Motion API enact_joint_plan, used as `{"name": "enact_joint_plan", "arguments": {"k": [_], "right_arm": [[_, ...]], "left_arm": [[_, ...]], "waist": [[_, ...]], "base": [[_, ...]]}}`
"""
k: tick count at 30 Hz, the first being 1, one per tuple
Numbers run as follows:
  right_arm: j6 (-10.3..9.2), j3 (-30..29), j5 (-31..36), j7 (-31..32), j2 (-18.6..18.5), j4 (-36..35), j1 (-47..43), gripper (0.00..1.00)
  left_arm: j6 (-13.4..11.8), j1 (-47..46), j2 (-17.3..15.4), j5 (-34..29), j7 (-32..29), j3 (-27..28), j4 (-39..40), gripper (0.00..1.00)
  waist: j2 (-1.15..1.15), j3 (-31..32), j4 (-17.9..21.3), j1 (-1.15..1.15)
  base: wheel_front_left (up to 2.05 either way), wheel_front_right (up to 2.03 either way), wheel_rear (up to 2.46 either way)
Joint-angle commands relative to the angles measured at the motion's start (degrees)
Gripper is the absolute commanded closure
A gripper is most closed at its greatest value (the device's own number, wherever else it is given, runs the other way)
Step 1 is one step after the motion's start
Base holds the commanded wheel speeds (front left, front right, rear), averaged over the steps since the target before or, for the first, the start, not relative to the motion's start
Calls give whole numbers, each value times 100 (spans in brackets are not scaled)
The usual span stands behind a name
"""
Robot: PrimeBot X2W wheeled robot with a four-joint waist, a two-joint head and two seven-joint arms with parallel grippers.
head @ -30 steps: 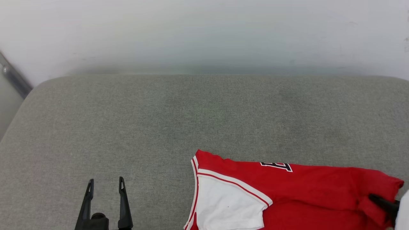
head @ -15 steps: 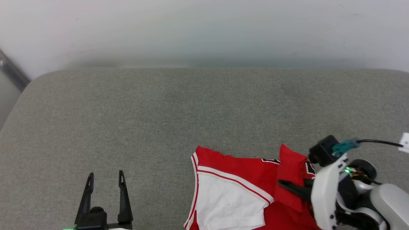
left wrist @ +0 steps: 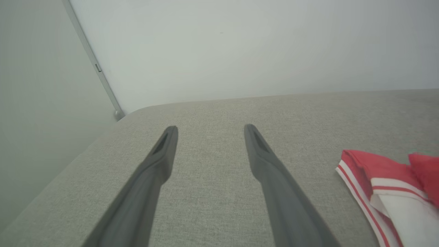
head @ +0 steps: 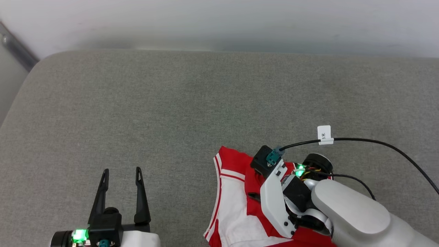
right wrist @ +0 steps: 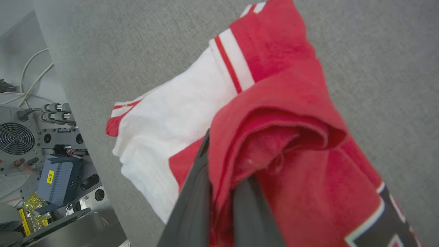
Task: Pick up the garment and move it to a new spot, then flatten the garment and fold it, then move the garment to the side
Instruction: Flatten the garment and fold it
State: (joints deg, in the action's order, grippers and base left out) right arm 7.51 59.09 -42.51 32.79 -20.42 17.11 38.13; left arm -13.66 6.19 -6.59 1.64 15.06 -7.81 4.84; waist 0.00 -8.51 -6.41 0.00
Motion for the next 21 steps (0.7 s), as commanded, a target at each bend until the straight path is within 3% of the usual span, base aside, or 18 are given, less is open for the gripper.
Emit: {"name": "enact_joint_plan", "arguments": {"k": [1,9,10,11,12,15,21], "right_arm": [[-4,103,-17,-143,133,342,99,100],[-9,755,-99,-675,253,1238,302,100],[-9,785,-85,-823,242,1233,385,75],[-9,768,-98,-986,225,1220,449,19],[-8,746,-113,-1157,204,1178,492,0],[-4,604,-81,-1712,107,982,535,0],[-5,-527,690,-3044,-448,503,364,0]], "left_arm": [[4,-112,42,-48,14,-13,-16,0],[-7,-100,105,-48,15,32,-61,0],[-13,-68,107,-48,15,50,-70,0],[-17,-42,108,-50,15,66,-76,0],[-9,-21,108,-56,15,73,-81,0],[6,35,100,-86,15,94,-99,0],[13,154,86,-107,15,137,-49,0]], "waist": [[0,-101,-70,0],[0,-168,-11,0],[0,-142,19,0],[0,-110,53,0],[0,-69,82,0],[0,63,165,0],[0,307,319,0]], "base": [[0,0,0],[0,0,0],[0,0,0],[0,0,0],[0,0,0],[0,0,0],[0,0,0]]}}
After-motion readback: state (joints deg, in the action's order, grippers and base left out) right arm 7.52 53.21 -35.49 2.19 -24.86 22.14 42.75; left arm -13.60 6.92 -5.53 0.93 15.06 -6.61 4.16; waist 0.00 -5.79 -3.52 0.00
